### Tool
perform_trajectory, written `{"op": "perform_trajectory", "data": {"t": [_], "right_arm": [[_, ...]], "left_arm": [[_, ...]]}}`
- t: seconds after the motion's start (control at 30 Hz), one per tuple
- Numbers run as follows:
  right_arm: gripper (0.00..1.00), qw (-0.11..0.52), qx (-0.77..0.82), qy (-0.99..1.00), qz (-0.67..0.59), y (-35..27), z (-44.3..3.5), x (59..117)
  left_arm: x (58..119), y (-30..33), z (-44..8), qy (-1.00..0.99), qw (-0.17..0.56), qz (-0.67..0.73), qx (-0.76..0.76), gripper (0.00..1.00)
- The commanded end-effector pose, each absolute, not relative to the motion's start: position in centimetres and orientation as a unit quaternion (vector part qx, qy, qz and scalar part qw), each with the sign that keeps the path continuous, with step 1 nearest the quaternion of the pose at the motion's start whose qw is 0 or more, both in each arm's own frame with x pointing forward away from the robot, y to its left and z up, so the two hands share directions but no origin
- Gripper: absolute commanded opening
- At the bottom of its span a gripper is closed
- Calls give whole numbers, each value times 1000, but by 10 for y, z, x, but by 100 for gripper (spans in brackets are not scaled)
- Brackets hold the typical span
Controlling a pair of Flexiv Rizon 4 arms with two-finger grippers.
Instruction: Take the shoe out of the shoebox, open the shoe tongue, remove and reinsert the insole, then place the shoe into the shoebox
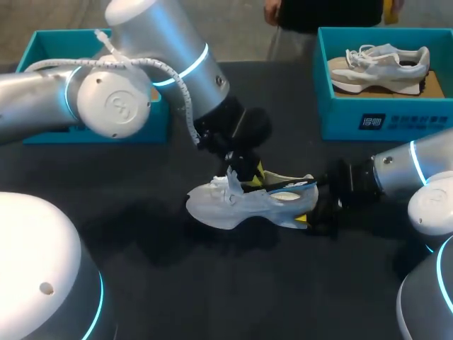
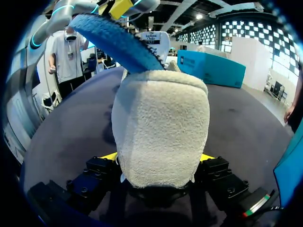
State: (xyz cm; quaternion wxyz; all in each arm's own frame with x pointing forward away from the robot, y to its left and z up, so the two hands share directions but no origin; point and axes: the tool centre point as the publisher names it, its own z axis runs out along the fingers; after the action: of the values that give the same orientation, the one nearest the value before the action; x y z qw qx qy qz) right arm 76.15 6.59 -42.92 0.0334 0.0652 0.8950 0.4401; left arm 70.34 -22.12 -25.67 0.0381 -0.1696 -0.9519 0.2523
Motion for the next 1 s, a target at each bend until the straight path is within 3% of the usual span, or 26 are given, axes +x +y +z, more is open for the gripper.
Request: {"op": "perform_trajectory", "data": {"t": [0.03, 0.53, 0.77, 0.83, 1.0], "right_arm": [[0, 34, 66, 896, 437, 69, -435, 762], [0, 34, 66, 896, 437, 69, -435, 762], [0, 34, 66, 896, 437, 69, -435, 762], [0, 34, 66, 896, 437, 69, -435, 762], [0, 34, 66, 896, 437, 69, -435, 762]], "left_arm": [[701, -219, -258, -953, 32, 248, -171, 100], [715, -240, -301, -960, 50, 226, -160, 97], [721, -250, -314, -962, 38, 221, -155, 84], [722, -253, -316, -963, 33, 219, -153, 74], [724, -257, -322, -965, 26, 213, -149, 72]]}}
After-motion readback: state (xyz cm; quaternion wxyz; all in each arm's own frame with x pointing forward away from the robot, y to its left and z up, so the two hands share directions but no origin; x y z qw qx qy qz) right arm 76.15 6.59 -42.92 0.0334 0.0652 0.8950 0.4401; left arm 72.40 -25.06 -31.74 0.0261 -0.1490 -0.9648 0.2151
